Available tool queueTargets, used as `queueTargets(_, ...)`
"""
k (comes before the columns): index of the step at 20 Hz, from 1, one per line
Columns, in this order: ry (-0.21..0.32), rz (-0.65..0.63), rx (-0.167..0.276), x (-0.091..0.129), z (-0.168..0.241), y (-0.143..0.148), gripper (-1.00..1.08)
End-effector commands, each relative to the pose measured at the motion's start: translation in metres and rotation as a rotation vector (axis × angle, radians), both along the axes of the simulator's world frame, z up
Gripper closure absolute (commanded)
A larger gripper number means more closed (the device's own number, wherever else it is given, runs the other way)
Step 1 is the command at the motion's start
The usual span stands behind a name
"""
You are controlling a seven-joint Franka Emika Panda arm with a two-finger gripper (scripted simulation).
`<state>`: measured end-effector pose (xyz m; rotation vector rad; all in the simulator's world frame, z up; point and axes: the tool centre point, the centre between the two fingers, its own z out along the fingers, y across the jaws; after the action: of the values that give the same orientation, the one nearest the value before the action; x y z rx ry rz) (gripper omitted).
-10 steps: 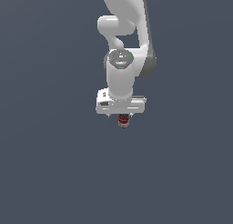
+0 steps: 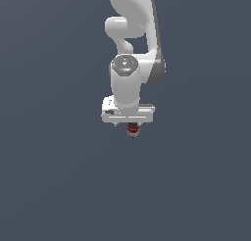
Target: Pick up the object and move it to a goal position.
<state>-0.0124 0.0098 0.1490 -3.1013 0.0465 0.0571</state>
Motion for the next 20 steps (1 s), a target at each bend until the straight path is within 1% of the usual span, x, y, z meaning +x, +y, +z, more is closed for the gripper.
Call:
queueTargets(1,0.001,-0.011,0.005,-0.001,-0.001,-0.001,-0.92)
queueTargets(11,0.000,-0.023,0.002,-0.002,-0.002,0.000,-0.92)
queueTargets(20,-0.003,-0.122,-0.012,-0.011,-0.006,0.008,-0.92)
